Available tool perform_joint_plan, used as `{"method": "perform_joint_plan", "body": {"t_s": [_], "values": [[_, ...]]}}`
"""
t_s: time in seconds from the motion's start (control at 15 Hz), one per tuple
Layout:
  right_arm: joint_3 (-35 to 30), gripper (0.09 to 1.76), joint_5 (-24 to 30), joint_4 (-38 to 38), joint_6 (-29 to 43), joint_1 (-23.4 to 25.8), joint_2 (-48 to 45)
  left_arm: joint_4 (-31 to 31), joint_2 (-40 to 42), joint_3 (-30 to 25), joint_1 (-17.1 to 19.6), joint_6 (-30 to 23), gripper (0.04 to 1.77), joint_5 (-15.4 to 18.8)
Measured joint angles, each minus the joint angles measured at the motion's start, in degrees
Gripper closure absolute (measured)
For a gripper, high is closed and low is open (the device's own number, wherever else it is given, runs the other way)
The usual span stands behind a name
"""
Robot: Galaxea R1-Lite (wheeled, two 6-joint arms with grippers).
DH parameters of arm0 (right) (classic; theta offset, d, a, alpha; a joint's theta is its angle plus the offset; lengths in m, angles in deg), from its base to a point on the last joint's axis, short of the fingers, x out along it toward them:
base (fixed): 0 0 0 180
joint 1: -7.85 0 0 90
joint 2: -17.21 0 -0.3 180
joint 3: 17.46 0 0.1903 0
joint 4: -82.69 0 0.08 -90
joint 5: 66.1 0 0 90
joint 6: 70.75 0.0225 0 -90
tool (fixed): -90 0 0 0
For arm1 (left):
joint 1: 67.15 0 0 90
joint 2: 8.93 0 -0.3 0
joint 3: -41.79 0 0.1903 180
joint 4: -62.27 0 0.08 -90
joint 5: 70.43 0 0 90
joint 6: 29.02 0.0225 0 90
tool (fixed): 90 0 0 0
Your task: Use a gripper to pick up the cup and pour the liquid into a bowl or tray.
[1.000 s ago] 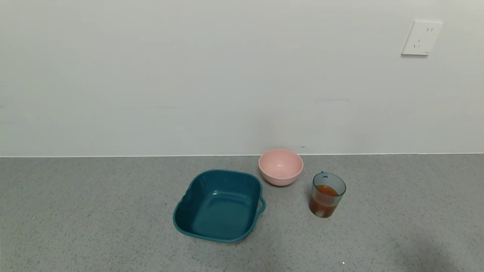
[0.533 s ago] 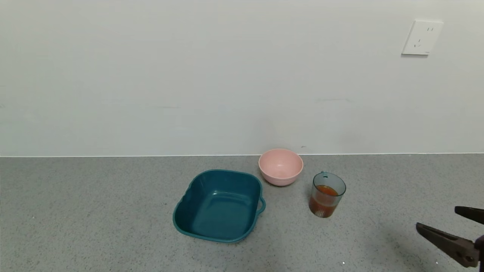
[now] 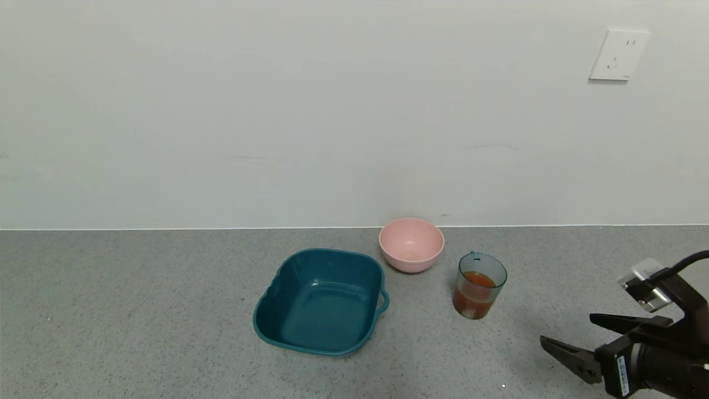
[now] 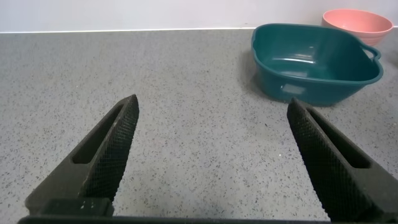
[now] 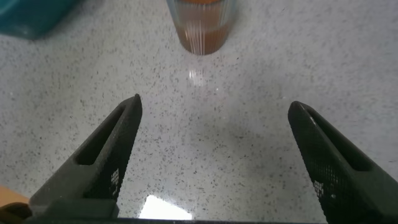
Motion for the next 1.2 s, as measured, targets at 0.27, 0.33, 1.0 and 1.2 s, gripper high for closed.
{"method": "perform_joint_plan", "body": {"t_s": [0.27, 0.33, 1.0, 1.2], "values": [[-1.2, 0.14, -1.8, 8.2, 1.0, -1.9, 8.9, 0.0, 0.0, 0.0, 0.0, 0.0, 0.09, 0.0], [-1.3, 0.14, -1.9, 9.9, 1.1, -2.3, 10.8, 0.0, 0.0, 0.0, 0.0, 0.0, 0.09, 0.0], [-1.5, 0.14, -4.0, 31.4, 1.0, -3.9, 29.1, 0.0, 0.0, 0.0, 0.0, 0.0, 0.09, 0.0], [-1.7, 0.14, -5.4, 37.2, 0.9, -4.0, 33.3, 0.0, 0.0, 0.0, 0.0, 0.0, 0.09, 0.0]]}}
